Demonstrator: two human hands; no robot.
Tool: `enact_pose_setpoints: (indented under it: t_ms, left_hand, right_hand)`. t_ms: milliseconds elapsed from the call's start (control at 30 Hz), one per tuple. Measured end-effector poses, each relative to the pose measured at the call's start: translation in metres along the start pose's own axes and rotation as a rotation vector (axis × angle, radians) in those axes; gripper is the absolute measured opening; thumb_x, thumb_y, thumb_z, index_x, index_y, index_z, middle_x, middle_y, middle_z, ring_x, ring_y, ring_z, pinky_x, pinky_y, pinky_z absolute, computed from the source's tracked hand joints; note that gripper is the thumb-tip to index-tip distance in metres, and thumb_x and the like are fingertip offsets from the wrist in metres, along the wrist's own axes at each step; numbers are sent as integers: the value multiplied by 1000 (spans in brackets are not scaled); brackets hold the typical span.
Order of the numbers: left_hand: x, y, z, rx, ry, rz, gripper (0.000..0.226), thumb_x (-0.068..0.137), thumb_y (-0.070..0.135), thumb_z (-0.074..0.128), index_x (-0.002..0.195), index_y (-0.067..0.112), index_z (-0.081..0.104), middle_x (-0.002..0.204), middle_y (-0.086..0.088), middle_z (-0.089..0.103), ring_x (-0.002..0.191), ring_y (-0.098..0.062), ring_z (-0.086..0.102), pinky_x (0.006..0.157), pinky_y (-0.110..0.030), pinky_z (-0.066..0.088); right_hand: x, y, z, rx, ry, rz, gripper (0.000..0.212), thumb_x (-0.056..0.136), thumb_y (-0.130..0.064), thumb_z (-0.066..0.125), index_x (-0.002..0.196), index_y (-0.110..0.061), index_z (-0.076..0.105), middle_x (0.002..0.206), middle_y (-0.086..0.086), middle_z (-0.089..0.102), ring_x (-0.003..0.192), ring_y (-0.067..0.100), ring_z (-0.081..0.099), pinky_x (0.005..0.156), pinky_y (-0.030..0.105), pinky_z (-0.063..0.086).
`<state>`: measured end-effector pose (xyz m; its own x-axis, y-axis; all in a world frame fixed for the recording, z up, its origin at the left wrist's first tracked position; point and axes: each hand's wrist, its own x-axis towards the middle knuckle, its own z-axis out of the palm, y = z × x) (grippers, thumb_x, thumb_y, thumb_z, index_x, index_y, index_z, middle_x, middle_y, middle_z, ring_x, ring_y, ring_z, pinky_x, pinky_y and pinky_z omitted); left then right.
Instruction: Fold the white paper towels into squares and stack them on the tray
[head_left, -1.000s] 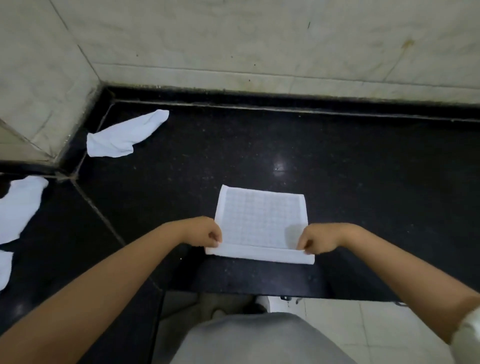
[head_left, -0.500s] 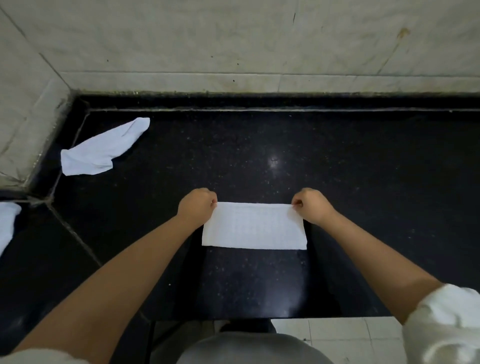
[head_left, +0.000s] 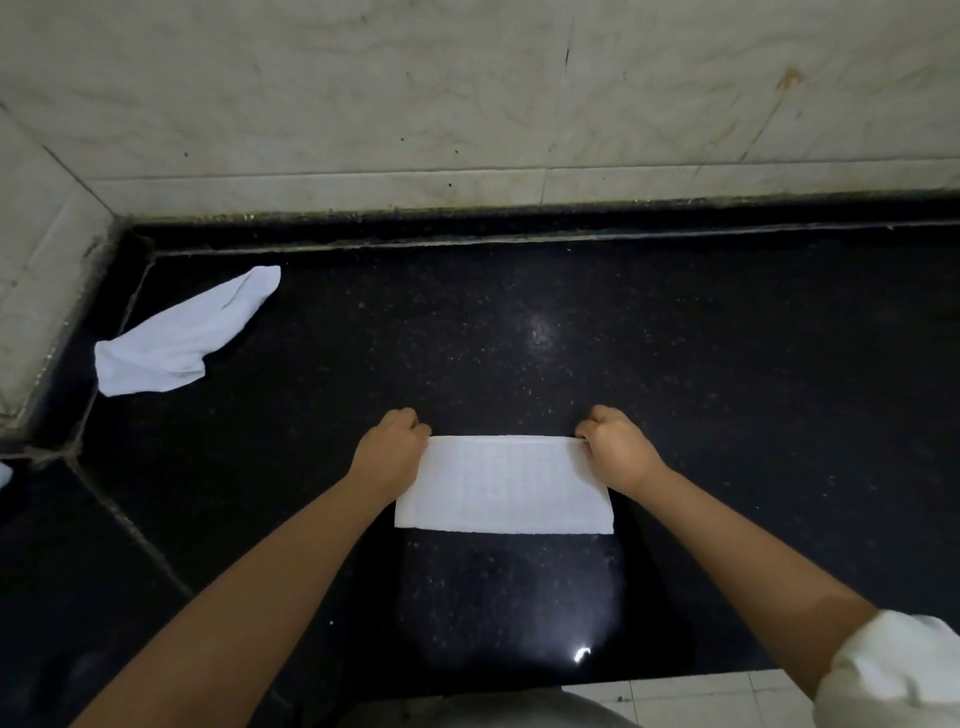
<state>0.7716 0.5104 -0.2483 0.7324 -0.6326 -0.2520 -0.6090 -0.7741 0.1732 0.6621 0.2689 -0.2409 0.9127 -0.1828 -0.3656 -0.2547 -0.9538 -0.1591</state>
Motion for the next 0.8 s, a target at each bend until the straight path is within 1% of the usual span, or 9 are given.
enact_pose_setpoints:
  t_ms: [67, 133, 200, 300, 400, 500, 600, 700, 800]
  left_hand:
    - [-2, 0, -2, 43, 38, 53, 19, 61, 6, 84, 74, 5, 70, 77, -9, 62, 69, -22, 62, 49, -22, 47]
    - [-3, 8, -25, 10, 55, -5, 11, 82, 11, 66, 90, 3, 67, 95, -12, 60, 89, -28, 59, 66, -29, 46]
    - [-1, 4, -41, 24, 247, 7, 23, 93, 15, 47, 102, 3, 64, 107, -12, 59, 101, -30, 55, 77, -34, 44]
    - [-6, 2, -73, -44, 456, 197, 26, 79, 12, 48, 79, -1, 71, 77, -17, 68, 66, -31, 65, 55, -33, 55]
    - [-17, 0, -72, 41, 517, 261, 30, 79, 16, 47, 73, 0, 71, 68, -15, 67, 59, -28, 62, 50, -27, 51]
    - [-34, 3, -39, 69, 428, 326, 30, 78, 17, 47, 65, 4, 70, 62, -12, 65, 58, -25, 58, 48, -27, 46]
    - [-57, 8, 7, 84, 283, 403, 32, 73, 20, 44, 55, 10, 68, 56, -4, 63, 47, -22, 59, 41, -21, 46]
    - [-77, 12, 34, 60, 137, 404, 20, 69, 20, 54, 59, 14, 71, 58, 1, 65, 50, -18, 62, 45, -16, 50]
    - [-80, 14, 40, 64, 157, 348, 33, 77, 25, 45, 60, 14, 71, 61, 2, 65, 54, -17, 62, 49, -18, 49]
  right_hand:
    - [-3, 0, -6, -33, 12, -29, 27, 88, 2, 41, 106, 1, 62, 113, 15, 53, 107, 29, 49, 82, 33, 44]
    - [-7, 2, -22, -31, 96, -34, 27, 88, -2, 44, 107, -1, 63, 113, 15, 56, 107, 31, 50, 85, 35, 44]
    - [-10, 4, -45, 19, 299, -66, 22, 83, -3, 51, 96, 0, 68, 101, 20, 64, 98, 37, 57, 81, 38, 47]
    - [-20, 5, -75, 33, 611, -126, 15, 67, -8, 56, 68, -3, 69, 68, 16, 68, 70, 37, 64, 64, 39, 50]
    - [-35, 4, -72, 56, 764, -195, 24, 69, -14, 45, 65, -6, 67, 65, 9, 67, 74, 26, 58, 68, 34, 46]
    - [-55, 9, -30, 97, 744, -192, 25, 67, -14, 42, 62, -8, 66, 65, 8, 65, 78, 18, 45, 70, 30, 36]
    - [-80, 14, 29, 62, 604, -164, 18, 64, -8, 50, 58, -12, 66, 62, 3, 65, 73, 20, 55, 71, 29, 36]
    - [-100, 12, 64, 107, 479, -111, 9, 59, -5, 65, 65, -11, 70, 66, 4, 65, 77, 15, 51, 70, 37, 48]
    - [-103, 7, 61, 136, 472, -59, 23, 73, -20, 52, 67, -11, 71, 69, 3, 65, 79, 14, 53, 67, 42, 51]
